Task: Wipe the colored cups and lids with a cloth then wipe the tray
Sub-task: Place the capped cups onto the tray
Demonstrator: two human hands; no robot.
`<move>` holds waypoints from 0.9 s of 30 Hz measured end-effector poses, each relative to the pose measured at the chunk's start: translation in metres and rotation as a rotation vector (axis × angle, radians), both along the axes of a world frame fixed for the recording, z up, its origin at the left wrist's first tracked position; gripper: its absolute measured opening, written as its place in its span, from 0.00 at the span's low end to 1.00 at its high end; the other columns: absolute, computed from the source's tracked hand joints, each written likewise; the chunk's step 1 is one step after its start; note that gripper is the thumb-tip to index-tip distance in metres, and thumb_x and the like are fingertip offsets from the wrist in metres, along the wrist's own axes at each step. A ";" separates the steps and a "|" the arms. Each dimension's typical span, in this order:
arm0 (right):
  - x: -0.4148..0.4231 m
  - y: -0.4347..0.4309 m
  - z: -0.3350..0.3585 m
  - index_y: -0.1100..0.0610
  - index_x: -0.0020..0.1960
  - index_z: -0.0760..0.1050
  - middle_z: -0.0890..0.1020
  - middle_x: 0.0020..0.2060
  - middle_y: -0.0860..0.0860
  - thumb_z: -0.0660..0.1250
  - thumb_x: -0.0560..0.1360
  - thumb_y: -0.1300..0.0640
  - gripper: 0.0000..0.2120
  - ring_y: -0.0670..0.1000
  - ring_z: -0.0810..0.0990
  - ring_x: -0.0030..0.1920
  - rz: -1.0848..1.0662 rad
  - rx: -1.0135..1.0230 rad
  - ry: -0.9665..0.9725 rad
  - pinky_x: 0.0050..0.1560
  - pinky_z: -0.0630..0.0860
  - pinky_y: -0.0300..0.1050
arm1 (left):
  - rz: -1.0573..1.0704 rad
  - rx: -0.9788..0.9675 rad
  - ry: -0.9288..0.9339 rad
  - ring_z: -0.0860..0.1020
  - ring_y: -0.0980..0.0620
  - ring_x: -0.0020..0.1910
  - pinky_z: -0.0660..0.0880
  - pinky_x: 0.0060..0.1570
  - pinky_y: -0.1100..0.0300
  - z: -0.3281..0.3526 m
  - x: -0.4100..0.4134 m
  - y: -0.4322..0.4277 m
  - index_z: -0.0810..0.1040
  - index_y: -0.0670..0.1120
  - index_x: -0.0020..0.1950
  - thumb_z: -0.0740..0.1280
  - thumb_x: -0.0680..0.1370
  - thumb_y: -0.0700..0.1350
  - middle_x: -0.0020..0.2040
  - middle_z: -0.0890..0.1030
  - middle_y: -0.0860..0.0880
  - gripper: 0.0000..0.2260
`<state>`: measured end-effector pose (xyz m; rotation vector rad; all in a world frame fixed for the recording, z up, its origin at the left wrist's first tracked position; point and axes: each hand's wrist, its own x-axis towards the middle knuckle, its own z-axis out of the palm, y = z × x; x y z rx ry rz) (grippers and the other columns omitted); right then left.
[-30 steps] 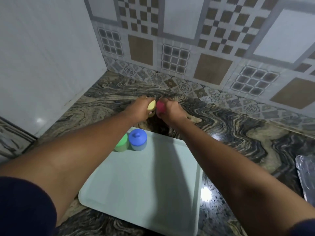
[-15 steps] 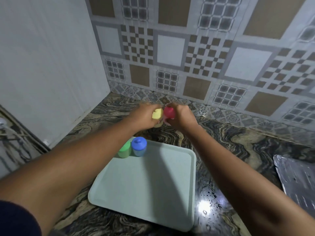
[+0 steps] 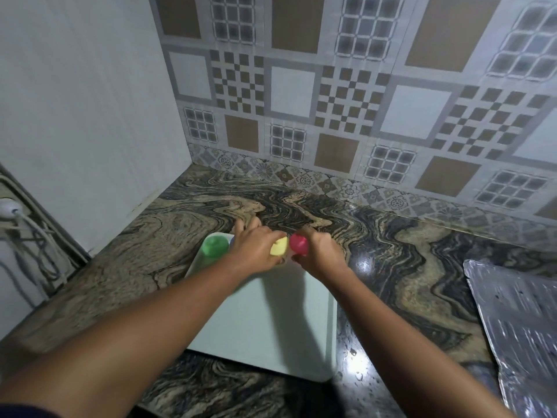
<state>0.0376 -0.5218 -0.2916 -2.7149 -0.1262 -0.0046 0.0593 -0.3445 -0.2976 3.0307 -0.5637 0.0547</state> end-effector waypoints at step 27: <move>-0.037 -0.028 -0.021 0.52 0.80 0.63 0.70 0.76 0.59 0.77 0.72 0.55 0.40 0.58 0.68 0.76 -0.094 0.169 -0.088 0.67 0.73 0.54 | 0.055 -0.274 -0.173 0.63 0.44 0.75 0.64 0.68 0.40 0.021 -0.028 0.039 0.68 0.58 0.75 0.63 0.72 0.68 0.77 0.67 0.48 0.32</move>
